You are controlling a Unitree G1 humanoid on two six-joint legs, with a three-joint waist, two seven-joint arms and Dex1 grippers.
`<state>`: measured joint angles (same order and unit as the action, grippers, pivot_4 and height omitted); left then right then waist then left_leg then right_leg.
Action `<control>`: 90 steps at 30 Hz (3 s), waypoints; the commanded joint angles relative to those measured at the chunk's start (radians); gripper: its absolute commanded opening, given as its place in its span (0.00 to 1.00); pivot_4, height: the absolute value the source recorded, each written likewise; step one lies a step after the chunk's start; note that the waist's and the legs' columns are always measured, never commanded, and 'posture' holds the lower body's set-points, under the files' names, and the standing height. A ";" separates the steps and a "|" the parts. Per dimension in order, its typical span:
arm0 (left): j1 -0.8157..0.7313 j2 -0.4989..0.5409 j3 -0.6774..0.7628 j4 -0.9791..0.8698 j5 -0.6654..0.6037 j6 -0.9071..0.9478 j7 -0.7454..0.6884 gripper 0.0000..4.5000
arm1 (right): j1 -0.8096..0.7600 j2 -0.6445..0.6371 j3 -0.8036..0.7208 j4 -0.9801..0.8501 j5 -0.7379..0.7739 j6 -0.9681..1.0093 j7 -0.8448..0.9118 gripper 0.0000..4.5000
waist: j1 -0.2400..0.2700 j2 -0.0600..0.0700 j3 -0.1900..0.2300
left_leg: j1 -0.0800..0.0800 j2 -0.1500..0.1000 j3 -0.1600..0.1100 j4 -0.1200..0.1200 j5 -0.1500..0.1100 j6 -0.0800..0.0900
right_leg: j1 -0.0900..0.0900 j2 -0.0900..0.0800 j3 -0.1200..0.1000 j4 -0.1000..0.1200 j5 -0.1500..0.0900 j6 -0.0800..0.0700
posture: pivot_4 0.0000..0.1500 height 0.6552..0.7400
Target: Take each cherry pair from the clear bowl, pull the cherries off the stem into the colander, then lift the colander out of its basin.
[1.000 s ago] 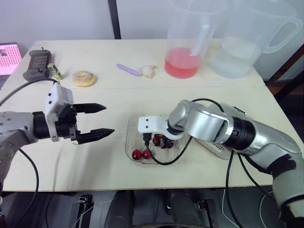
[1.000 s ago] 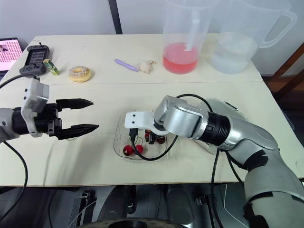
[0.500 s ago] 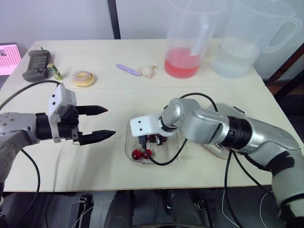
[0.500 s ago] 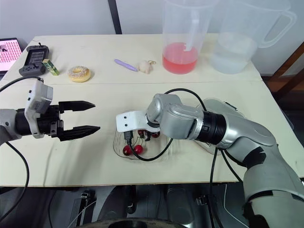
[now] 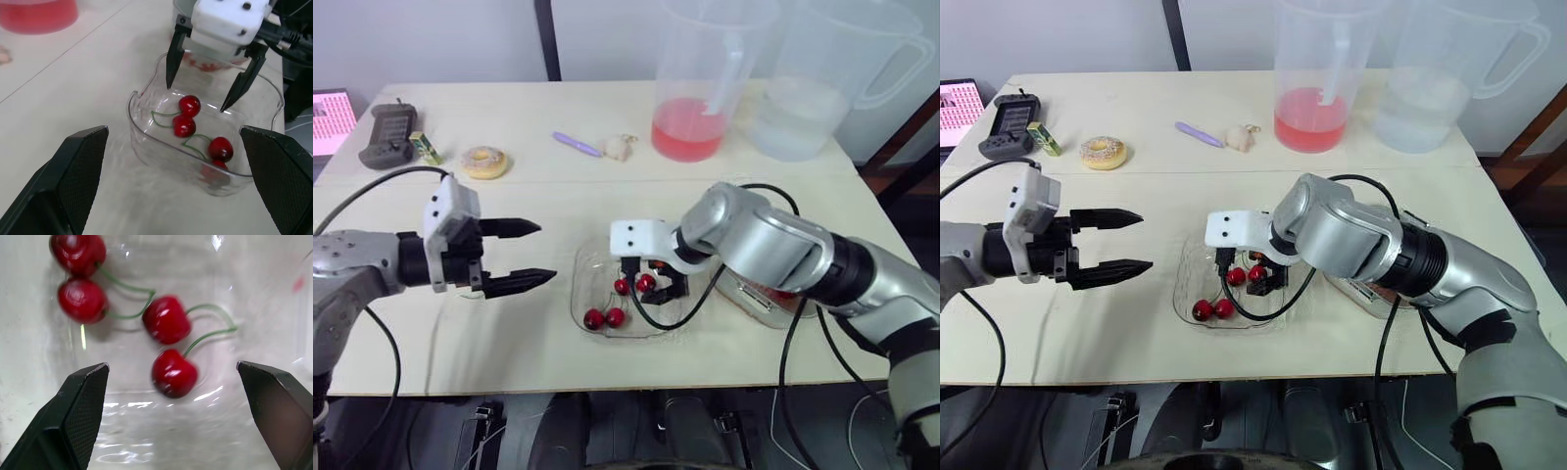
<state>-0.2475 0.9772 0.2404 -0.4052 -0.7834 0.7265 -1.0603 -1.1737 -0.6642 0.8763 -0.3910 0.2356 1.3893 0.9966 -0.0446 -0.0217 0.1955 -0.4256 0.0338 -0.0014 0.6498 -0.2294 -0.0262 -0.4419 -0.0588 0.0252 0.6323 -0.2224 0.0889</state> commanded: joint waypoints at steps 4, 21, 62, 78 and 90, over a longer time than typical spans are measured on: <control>-0.044 -0.003 -0.017 0.019 0.036 -0.052 -0.011 1.00 | -0.026 0.032 -0.010 0.002 0.017 0.055 -0.065 1.00 | 0.001 0.000 0.000 | 0.000 0.000 0.000 0.000 0.000 0.000 | 0.000 0.000 0.000 0.000 0.000 0.000 | 1.00 0.98; -0.025 0.002 -0.005 0.007 0.030 -0.050 -0.020 1.00 | 0.038 0.072 0.049 0.057 0.032 0.067 -0.168 1.00 | 0.000 -0.001 0.000 | 0.000 0.000 -0.001 0.000 0.000 0.000 | 0.001 0.000 0.000 0.000 0.000 0.000 | 1.00 0.98; -0.033 -0.013 -0.026 0.008 0.054 -0.059 -0.025 1.00 | -0.025 0.198 -0.087 0.146 0.054 0.031 -0.230 1.00 | 0.002 -0.001 0.000 | 0.000 0.000 -0.001 0.000 0.000 0.000 | 0.001 0.001 0.000 0.000 0.001 0.001 | 1.00 0.98; -0.050 -0.026 -0.044 0.021 0.069 -0.070 -0.020 1.00 | -0.083 -0.020 0.077 0.135 -0.156 -0.584 0.017 1.00 | -0.001 0.000 0.000 | 0.000 0.000 -0.001 0.000 0.000 0.000 | 0.000 0.001 0.000 0.000 0.000 0.000 | 1.00 0.98; 0.004 -0.029 0.005 -0.004 0.053 -0.064 0.002 1.00 | -0.042 0.002 0.079 0.286 -0.414 -0.945 0.193 1.00 | 0.002 0.000 0.000 | 0.000 0.000 -0.001 0.000 0.000 0.000 | 0.001 0.001 0.000 0.000 0.000 0.001 | 1.00 0.98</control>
<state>-0.2417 0.9464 0.2110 -0.3767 -0.7115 0.6712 -1.0639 -1.2122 -0.6693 0.9741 -0.0974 -0.1379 0.4884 1.1723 -0.0430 -0.0220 0.1953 -0.4255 0.0341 -0.0025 0.6499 -0.2293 -0.0263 -0.4412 -0.0576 0.0252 0.6322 -0.2222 0.0895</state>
